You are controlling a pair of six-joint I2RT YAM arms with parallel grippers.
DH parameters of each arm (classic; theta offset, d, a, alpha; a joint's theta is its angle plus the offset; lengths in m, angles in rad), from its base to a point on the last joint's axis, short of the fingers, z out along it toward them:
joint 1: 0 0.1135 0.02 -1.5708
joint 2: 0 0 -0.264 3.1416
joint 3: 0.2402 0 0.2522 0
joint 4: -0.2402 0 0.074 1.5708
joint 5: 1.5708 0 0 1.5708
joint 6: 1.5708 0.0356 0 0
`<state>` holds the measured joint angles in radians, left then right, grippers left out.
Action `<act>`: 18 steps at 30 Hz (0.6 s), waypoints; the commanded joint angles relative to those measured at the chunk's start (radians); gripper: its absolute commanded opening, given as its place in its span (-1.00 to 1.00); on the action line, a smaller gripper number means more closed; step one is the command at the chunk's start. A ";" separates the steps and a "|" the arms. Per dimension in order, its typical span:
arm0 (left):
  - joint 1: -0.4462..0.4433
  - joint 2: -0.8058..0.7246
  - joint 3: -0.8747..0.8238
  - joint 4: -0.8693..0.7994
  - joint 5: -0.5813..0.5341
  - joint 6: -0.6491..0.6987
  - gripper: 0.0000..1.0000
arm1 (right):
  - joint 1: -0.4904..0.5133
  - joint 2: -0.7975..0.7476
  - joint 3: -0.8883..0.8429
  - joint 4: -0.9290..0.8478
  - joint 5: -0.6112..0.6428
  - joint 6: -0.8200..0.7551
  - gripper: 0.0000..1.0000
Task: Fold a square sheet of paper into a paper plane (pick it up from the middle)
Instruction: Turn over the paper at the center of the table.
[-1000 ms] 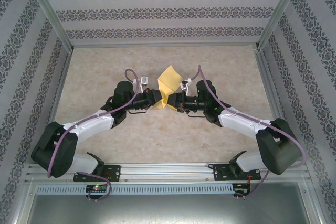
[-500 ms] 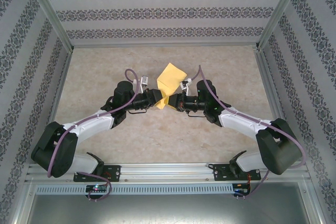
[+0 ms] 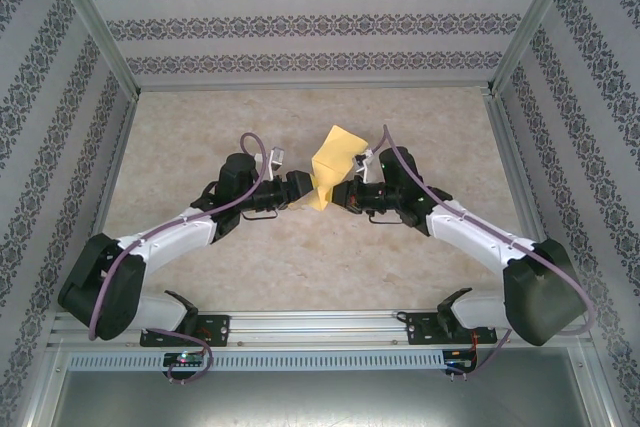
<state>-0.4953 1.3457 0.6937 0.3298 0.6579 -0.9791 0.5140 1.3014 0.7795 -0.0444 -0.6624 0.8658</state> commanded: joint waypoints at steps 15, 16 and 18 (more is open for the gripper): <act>0.034 -0.129 0.076 -0.463 -0.018 0.314 0.59 | 0.144 0.129 0.417 -1.177 0.926 -0.405 -1.00; 0.037 -0.129 0.068 -0.462 -0.014 0.312 0.59 | 0.158 0.155 0.430 -1.194 0.952 -0.392 -1.00; 0.040 -0.140 0.045 -0.464 -0.019 0.305 0.60 | 0.189 0.224 0.456 -1.218 0.996 -0.366 -1.00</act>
<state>-0.4744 1.2282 0.7715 -0.0837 0.6426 -0.7044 0.6670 1.4498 1.1961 -1.1183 0.1604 0.4747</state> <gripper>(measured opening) 0.798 0.042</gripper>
